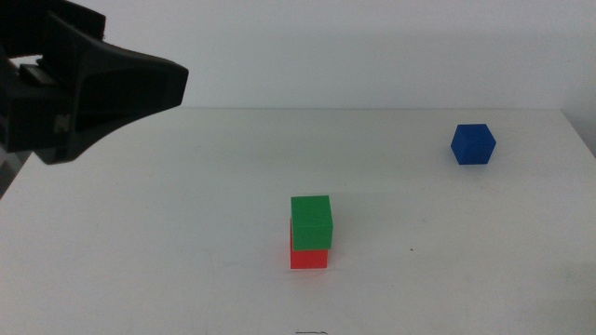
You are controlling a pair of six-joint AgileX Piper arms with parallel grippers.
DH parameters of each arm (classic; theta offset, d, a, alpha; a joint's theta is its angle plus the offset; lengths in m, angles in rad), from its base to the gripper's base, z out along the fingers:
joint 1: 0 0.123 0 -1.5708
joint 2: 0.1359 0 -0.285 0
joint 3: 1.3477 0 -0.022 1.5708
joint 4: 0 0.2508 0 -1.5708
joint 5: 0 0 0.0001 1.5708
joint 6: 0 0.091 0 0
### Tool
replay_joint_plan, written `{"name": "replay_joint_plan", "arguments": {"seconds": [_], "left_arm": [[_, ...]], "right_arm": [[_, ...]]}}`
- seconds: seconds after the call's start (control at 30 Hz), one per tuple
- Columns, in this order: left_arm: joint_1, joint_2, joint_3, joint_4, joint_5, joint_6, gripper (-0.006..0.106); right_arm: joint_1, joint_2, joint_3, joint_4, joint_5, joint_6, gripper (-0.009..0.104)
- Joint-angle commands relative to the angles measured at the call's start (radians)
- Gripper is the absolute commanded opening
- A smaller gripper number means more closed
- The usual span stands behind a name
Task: Stack red cubes first, then green, then blue cubes in a specific spot.
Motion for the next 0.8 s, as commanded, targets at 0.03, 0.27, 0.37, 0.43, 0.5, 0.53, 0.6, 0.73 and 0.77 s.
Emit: {"name": "replay_joint_plan", "arguments": {"seconds": [0.03, 0.27, 0.37, 0.43, 0.5, 0.53, 0.6, 0.73, 0.77], "left_arm": [[-0.001, -0.009, -0.028, -0.028, -0.072, -0.006, 0.093], [-0.001, -0.009, -0.028, -0.028, -0.072, -0.006, 0.093], [-0.001, -0.009, -0.028, -0.028, -0.072, -0.006, 0.093], [-0.001, -0.01, -0.028, -0.028, -0.072, -0.006, 0.093], [-0.001, -0.01, -0.028, -0.028, -0.072, -0.006, 0.093], [-0.001, -0.01, -0.028, -0.028, -0.072, -0.006, 0.093], [-0.001, -0.008, -0.028, -0.028, -0.072, -0.006, 0.093], [-0.001, -0.008, -0.028, -0.028, -0.072, -0.006, 0.093], [-0.001, -0.008, -0.028, -0.028, -0.072, -0.006, 0.093]], "right_arm": [[-0.003, -0.016, -0.024, -0.021, -0.186, -0.01, 0.092], [-0.003, 0.231, -0.343, 0.032, -0.008, 0.085, 0.092], [-0.003, 0.469, -0.575, 0.073, 0.196, 0.096, 0.092], [-0.003, 0.596, -0.718, 0.097, 0.336, 0.092, 0.092], [-0.003, 0.703, -0.852, 0.098, 0.46, 0.087, 0.092], [-0.003, 0.755, -0.906, 0.098, 0.496, 0.087, 0.092], [-0.003, 0.837, -0.976, 0.101, 0.512, 0.088, 0.092], [-0.003, 0.971, -1.048, 0.103, 0.513, 0.088, 0.092], [-0.003, 0.995, -1.05, 0.11, 0.505, 0.088, 0.092]]}}
